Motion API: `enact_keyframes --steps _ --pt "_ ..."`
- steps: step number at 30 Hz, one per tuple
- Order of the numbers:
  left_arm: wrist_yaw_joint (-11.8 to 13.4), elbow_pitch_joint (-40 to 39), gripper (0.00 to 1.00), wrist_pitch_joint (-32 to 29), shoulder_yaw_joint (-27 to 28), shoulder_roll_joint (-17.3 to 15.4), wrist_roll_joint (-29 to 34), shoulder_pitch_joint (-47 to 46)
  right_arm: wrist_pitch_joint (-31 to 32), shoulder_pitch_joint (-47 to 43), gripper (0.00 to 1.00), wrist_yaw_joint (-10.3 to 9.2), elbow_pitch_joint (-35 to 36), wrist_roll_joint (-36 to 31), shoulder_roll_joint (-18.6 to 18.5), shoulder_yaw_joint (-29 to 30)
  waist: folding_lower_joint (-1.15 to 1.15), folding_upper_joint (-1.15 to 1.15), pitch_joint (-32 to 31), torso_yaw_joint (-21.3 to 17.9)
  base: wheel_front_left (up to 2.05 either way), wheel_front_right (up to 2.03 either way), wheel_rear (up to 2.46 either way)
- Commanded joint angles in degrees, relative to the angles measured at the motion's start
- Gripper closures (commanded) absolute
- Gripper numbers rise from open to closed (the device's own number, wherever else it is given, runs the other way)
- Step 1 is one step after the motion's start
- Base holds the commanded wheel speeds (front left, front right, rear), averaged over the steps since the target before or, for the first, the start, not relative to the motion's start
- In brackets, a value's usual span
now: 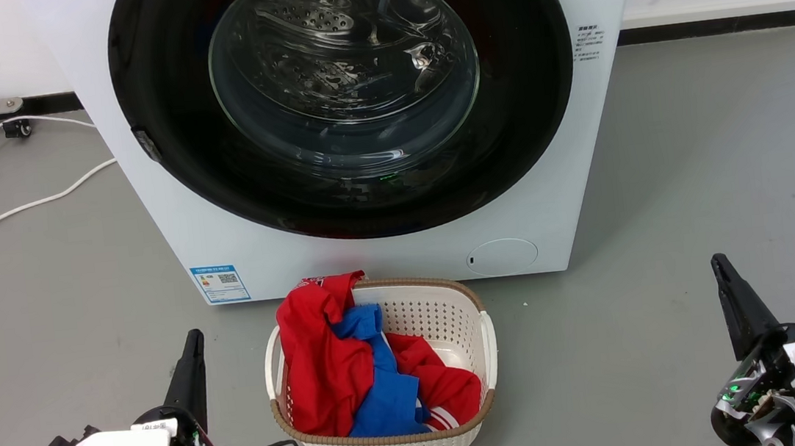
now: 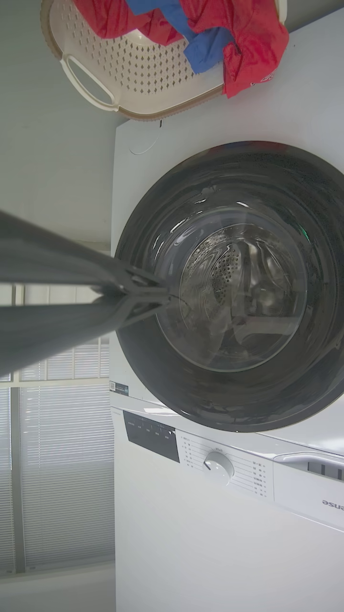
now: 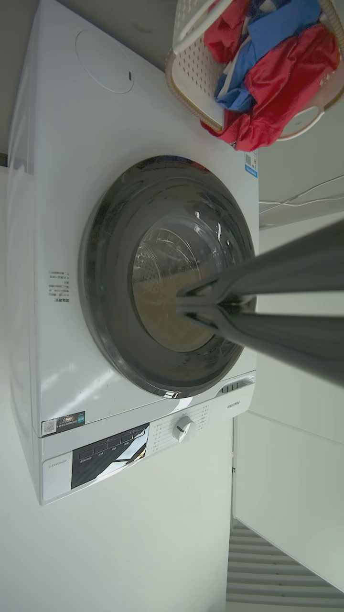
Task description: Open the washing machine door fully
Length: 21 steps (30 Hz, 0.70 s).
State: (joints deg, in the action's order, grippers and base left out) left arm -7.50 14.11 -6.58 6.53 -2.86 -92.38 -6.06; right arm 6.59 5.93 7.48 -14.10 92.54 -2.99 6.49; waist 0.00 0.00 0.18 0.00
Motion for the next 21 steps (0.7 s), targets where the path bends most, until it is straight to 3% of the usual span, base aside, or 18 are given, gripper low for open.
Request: enact_keyframes --steps 1,21 --pt "-0.1 0.0 1.00 -0.1 0.1 0.0 -0.1 -0.4 0.1 0.7 1.00 0.01 -0.1 -0.3 0.1 0.1 0.00 0.00 0.0 0.0 0.00 0.00 0.00" --pt "-0.1 0.0 1.00 -0.1 0.1 0.0 -0.1 -0.4 0.1 0.7 1.00 0.01 -0.1 -0.3 0.1 0.1 0.00 0.00 0.0 0.0 0.00 0.00 0.00"
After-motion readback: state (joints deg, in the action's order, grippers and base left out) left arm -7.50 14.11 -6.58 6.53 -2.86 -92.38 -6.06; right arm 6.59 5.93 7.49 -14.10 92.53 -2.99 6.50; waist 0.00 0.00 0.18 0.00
